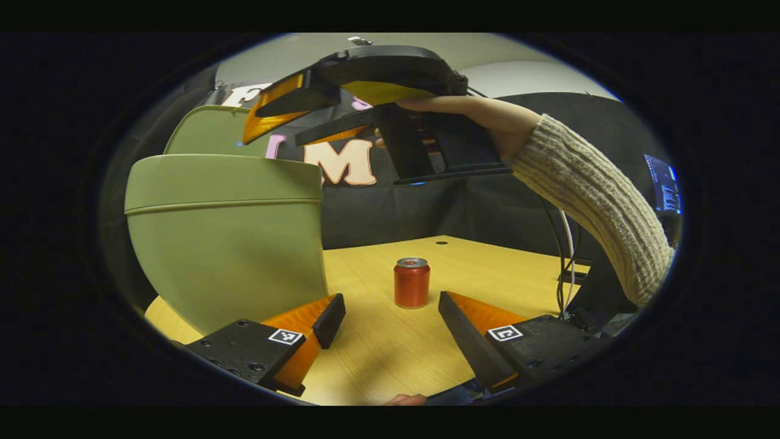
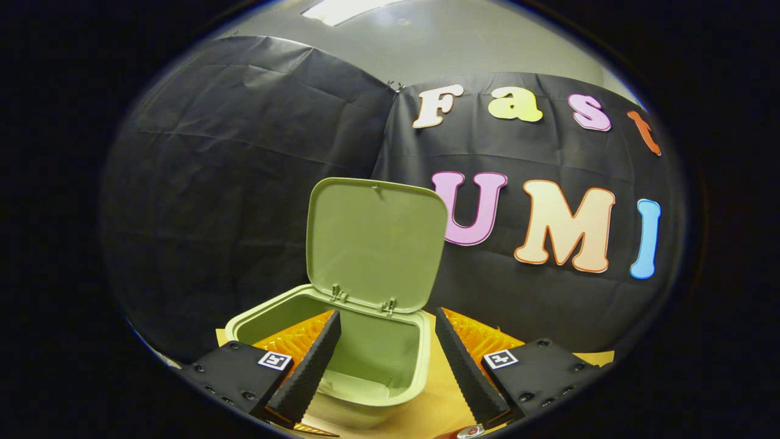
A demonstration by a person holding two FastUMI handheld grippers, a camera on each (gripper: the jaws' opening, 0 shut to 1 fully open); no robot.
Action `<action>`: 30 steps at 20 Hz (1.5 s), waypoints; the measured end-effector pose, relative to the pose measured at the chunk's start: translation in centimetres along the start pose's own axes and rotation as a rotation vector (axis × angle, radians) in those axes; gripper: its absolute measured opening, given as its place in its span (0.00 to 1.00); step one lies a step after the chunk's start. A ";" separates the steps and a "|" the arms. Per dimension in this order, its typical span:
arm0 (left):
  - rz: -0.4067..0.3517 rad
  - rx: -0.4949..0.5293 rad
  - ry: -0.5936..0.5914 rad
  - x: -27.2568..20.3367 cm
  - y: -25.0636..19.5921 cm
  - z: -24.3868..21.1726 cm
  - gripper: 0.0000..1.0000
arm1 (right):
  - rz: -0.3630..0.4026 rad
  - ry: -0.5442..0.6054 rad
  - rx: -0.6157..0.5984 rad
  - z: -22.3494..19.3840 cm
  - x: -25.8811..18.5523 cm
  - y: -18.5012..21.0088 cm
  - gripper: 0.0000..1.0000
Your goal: Press the lid of the desktop garbage bin to open it, pick up the crumpled paper on the desktop and throw it into the bin, then pick up the pop can on the desktop and drop it into the bin, and finally close the garbage bin lid.
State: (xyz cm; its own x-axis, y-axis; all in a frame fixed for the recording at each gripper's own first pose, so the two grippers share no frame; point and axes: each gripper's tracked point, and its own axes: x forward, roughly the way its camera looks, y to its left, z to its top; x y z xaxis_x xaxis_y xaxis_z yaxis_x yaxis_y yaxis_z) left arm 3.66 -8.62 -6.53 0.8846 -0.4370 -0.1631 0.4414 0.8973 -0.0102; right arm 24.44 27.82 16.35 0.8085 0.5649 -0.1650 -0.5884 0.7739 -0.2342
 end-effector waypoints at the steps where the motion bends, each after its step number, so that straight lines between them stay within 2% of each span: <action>1: 0.007 0.003 0.003 0.0 0.1 0.0 0.95 | -0.008 0.002 0.015 -0.5 -0.4 -0.8 0.98; 3: 0.020 -0.001 0.006 0.1 0.1 0.0 0.94 | -0.042 -0.002 0.034 -1.7 -1.9 -3.0 1.00; 7: 0.025 -0.013 0.015 1.2 -0.5 0.0 0.94 | -0.166 0.008 0.066 -5.4 -5.2 -8.7 0.98; 16: -0.007 -0.009 0.055 7.5 -3.6 0.0 0.94 | -0.390 0.033 0.181 -14.8 -12.5 -18.9 0.98; 17: -0.010 -0.014 0.063 8.2 -3.9 -0.2 1.00 | -0.407 0.041 0.180 -15.8 -12.9 -19.6 0.98; 19: -0.008 -0.014 0.082 9.6 -4.2 -0.7 1.00 | -0.427 0.050 0.177 -17.2 -13.4 -20.5 0.98; 20: -0.009 -0.008 0.093 10.2 -4.3 -1.0 0.95 | -0.428 0.053 0.175 -17.7 -13.5 -20.6 0.98; 21: -0.010 -0.004 0.100 10.8 -4.4 -1.2 0.95 | -0.426 0.054 0.175 -18.0 -13.5 -20.7 0.98; 22: -0.008 0.005 0.105 11.3 -4.3 -1.3 1.00 | -0.419 0.053 0.175 -18.4 -13.4 -20.6 0.98; 24: 0.012 0.019 0.111 12.1 -3.7 -1.5 1.00 | -0.406 0.055 0.164 -18.8 -13.4 -20.3 0.98; 25: 0.021 0.021 0.117 12.6 -3.5 -1.7 0.95 | -0.406 0.053 0.156 -18.8 -13.4 -20.3 0.98; 30: 0.024 0.024 0.165 14.7 -3.3 -3.2 0.95 | -0.419 0.043 0.146 -19.4 -14.3 -20.4 0.98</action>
State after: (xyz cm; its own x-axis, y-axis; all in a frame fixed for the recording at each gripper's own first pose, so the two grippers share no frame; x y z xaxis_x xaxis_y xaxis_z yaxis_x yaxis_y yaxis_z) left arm 14.69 -17.75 -12.07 0.8589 -0.3975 -0.3228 0.4259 0.9046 0.0191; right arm 24.98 -1.61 4.89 0.9750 0.1839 -0.1250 -0.2020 0.9675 -0.1521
